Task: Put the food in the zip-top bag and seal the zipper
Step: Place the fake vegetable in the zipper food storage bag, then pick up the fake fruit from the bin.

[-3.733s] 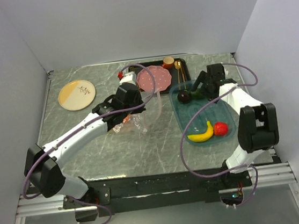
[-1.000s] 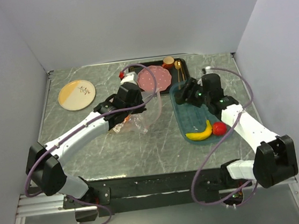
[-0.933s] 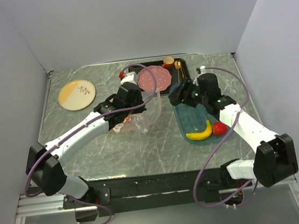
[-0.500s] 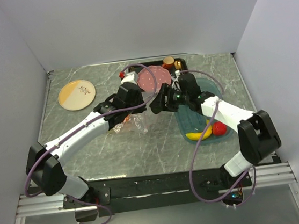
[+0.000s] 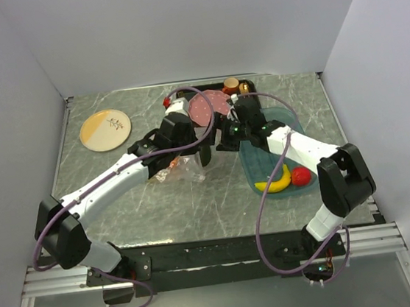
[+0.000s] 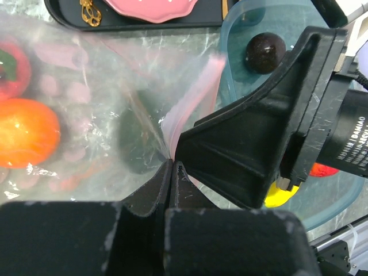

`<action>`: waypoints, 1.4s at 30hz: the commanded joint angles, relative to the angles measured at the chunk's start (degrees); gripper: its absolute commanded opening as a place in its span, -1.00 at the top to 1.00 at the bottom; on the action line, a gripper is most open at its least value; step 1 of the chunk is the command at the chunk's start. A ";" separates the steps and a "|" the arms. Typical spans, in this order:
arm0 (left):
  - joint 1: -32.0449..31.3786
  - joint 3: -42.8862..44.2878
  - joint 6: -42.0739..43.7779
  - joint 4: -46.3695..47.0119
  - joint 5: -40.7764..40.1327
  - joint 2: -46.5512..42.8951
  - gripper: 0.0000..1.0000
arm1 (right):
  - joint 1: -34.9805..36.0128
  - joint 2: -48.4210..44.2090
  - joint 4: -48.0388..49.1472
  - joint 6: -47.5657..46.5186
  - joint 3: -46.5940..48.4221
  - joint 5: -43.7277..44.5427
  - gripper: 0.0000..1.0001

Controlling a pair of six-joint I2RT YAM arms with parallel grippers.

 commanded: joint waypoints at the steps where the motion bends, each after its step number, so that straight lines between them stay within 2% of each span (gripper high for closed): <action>1: -0.09 0.67 -0.40 2.10 -0.32 -2.68 0.99 | 0.11 -1.48 -1.50 -1.99 2.45 1.54 -0.93; 7: -0.09 0.59 -0.04 1.30 -1.20 -3.12 0.99 | -1.38 -8.76 -2.38 -0.77 -1.93 8.65 -0.96; 11: 0.00 0.24 -0.22 1.39 -1.29 -3.13 0.99 | -4.89 -18.59 -2.55 -1.46 -6.50 14.45 -0.96; 16: 0.08 0.23 -0.48 1.83 -0.68 -2.51 0.99 | -12.53 -22.49 -9.40 -6.46 -6.51 24.29 -1.00; 19: 0.08 0.76 -0.31 1.48 -0.32 -1.90 0.99 | -17.37 -17.76 -14.67 -9.27 -3.44 27.11 -1.00; 23: 0.00 0.76 -0.48 1.65 -0.15 -1.63 0.99 | -19.40 -6.18 -18.54 -12.27 3.30 30.81 -1.00; 26: 0.08 0.67 -0.57 1.83 0.29 -1.63 0.99 | -19.49 -0.89 -17.85 -14.91 6.31 29.93 -1.00; 31: 0.08 1.73 -0.48 1.13 0.29 -0.84 0.99 | -19.66 8.17 -18.29 -16.31 12.99 33.80 -1.00; 37: 0.08 1.38 -0.31 0.60 -0.23 -0.84 0.99 | -19.75 14.59 -18.45 -16.14 17.21 32.66 -1.00; 42: 0.08 0.68 -0.13 0.51 -1.11 -1.54 0.99 | -19.58 16.01 -17.76 -16.40 16.17 31.26 -1.00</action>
